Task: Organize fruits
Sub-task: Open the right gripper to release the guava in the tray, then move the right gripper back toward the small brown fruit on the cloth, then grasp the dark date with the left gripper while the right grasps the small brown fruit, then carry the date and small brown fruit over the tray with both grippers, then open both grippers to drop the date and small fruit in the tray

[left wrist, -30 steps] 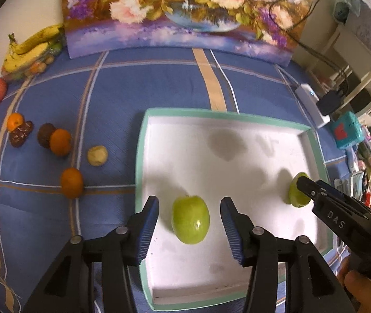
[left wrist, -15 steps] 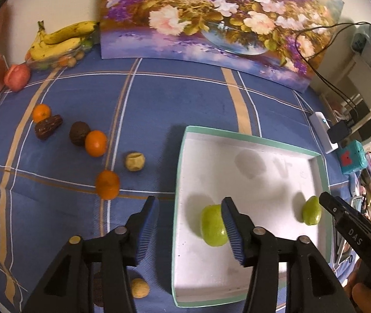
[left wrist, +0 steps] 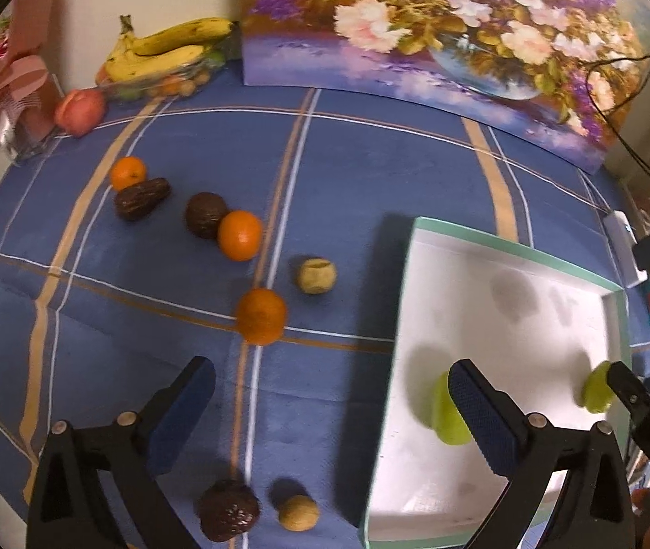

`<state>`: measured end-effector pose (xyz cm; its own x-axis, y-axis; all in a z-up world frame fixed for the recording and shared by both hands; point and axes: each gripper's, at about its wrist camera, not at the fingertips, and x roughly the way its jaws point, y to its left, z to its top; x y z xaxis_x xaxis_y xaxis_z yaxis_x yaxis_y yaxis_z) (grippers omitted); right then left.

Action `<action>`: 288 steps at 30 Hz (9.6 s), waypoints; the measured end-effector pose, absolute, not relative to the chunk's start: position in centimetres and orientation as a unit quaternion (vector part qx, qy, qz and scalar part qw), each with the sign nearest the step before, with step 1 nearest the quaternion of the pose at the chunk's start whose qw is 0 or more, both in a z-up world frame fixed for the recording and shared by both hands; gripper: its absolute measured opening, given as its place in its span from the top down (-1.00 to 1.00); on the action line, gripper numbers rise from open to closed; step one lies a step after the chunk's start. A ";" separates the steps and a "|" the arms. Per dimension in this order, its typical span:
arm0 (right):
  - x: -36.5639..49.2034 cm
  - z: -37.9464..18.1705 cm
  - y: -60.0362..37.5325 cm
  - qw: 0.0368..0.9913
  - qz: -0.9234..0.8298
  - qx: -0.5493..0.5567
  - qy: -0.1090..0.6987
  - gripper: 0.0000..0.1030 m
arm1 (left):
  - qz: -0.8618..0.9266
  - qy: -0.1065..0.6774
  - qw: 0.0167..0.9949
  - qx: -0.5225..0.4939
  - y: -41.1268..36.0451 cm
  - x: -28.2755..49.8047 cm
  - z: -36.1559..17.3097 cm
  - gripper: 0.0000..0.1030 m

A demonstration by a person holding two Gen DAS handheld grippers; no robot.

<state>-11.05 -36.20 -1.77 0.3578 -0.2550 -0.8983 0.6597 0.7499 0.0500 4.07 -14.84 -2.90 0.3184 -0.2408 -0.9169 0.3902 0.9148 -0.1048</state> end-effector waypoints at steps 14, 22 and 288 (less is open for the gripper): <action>-10.3 -1.2 -33.9 0.825 -0.268 0.195 0.457 -0.77 | -0.179 0.520 0.832 0.074 -13.1 4.3 -0.9 -1.00; -10.8 -0.9 -32.4 0.815 -0.313 0.180 0.452 -0.77 | -0.140 0.503 0.847 0.097 -11.8 4.1 0.0 -1.00; -14.0 -4.1 -28.8 0.801 -0.265 0.195 0.500 -0.80 | -0.151 0.536 0.826 0.094 -10.2 0.8 -3.0 -1.00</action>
